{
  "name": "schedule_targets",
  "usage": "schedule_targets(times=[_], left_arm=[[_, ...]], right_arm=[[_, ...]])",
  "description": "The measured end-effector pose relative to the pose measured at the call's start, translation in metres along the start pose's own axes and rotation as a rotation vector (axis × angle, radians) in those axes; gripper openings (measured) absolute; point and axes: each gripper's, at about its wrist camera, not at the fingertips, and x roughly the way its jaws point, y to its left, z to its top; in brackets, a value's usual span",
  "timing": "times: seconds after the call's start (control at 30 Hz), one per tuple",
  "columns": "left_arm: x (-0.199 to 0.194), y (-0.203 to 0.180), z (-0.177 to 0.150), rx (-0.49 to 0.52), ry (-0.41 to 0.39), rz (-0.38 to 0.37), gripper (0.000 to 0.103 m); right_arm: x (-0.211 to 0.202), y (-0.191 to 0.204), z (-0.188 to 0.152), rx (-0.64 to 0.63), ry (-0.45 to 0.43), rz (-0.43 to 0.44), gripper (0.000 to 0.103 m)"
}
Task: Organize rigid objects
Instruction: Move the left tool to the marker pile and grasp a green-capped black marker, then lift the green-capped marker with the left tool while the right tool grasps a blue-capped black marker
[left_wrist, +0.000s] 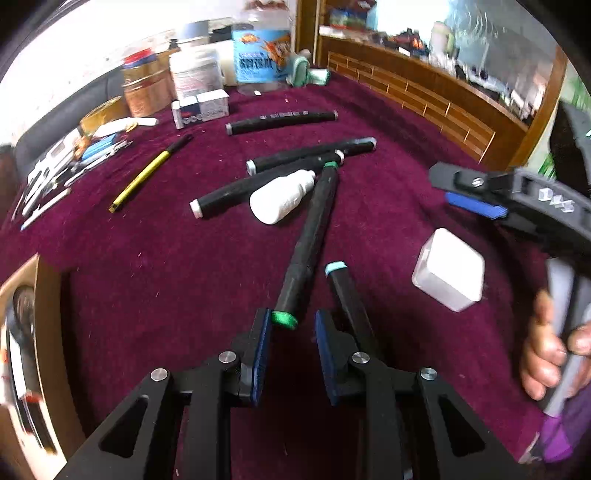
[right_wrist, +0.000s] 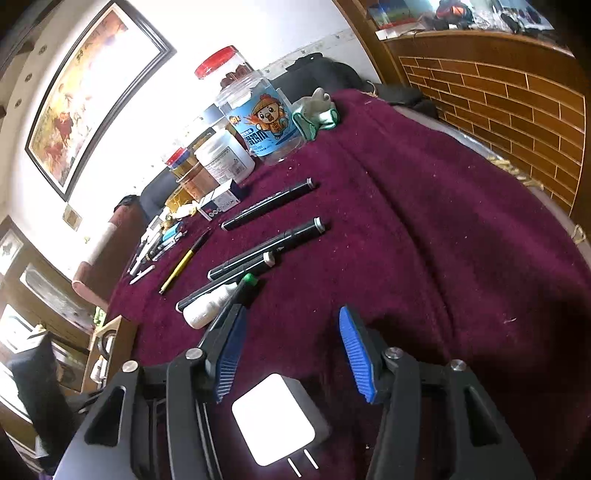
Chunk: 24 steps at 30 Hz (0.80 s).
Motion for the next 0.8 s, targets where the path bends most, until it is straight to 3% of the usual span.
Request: schedule_targets(times=[0.17,0.33,0.63,0.8], left_arm=[[0.010,-0.003,0.014,-0.001,-0.009,0.019,0.025],[0.006,-0.003,0.010,-0.034,-0.019,-0.007,0.017],[-0.040,0.019,-0.068,-0.121,0.003,-0.062,0.016],[-0.041,0.013,-0.070,-0.106,-0.006,-0.035,0.020]], right_arm=[[0.003,-0.005,-0.001,0.029,0.034,0.026,0.052],[0.005,-0.008,0.000,0.040,0.041,0.014,0.052],[0.007,-0.009,-0.002,0.041,0.052,-0.005,0.052],[0.008,-0.007,-0.003,0.034,0.054,-0.025,0.052]])
